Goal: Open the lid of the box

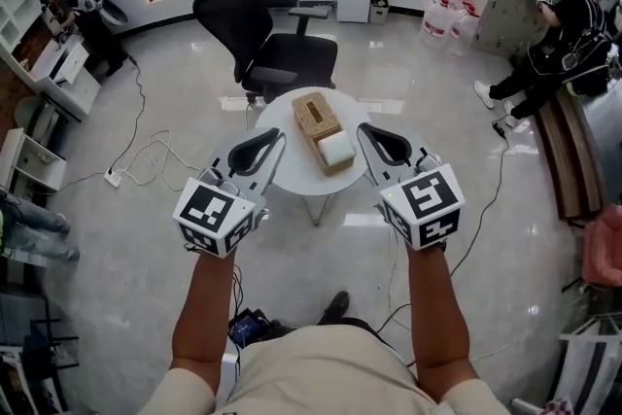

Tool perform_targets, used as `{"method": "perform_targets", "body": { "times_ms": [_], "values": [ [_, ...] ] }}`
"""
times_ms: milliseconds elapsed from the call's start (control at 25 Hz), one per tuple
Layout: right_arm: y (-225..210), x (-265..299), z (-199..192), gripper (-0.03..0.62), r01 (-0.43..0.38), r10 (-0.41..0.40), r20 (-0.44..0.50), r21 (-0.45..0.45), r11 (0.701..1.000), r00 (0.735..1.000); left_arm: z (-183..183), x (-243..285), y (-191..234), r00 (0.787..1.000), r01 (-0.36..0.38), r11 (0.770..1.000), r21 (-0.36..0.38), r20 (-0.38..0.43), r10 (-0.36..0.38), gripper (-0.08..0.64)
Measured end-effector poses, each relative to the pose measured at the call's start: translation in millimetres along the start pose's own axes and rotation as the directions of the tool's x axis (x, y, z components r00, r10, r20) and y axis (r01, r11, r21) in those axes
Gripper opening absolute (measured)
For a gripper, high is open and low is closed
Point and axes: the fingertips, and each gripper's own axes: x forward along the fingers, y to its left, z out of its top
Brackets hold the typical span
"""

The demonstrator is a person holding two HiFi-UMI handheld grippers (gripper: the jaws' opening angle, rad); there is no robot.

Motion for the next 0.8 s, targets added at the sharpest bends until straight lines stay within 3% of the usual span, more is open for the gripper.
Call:
{"method": "perform_targets", "body": {
  "times_ms": [480, 800],
  "values": [
    [-43.8, 19.2, -20.3, -0.007, -0.018, 0.018, 0.002, 0.037, 0.999, 1.000, -14.1, 49.9, 3.1, 0.999, -0.015, 1.000, -0.009, -0.038, 0.014, 0.035],
    [-62.4, 59.9, -29.9, -0.008, 0.028, -0.026, -0.051, 0.041, 0.999, 0.998, -26.0, 89.2, 46.1, 0.999, 0.035, 0.999, -0.040, -0.021, -0.036, 0.035]
  ]
}}
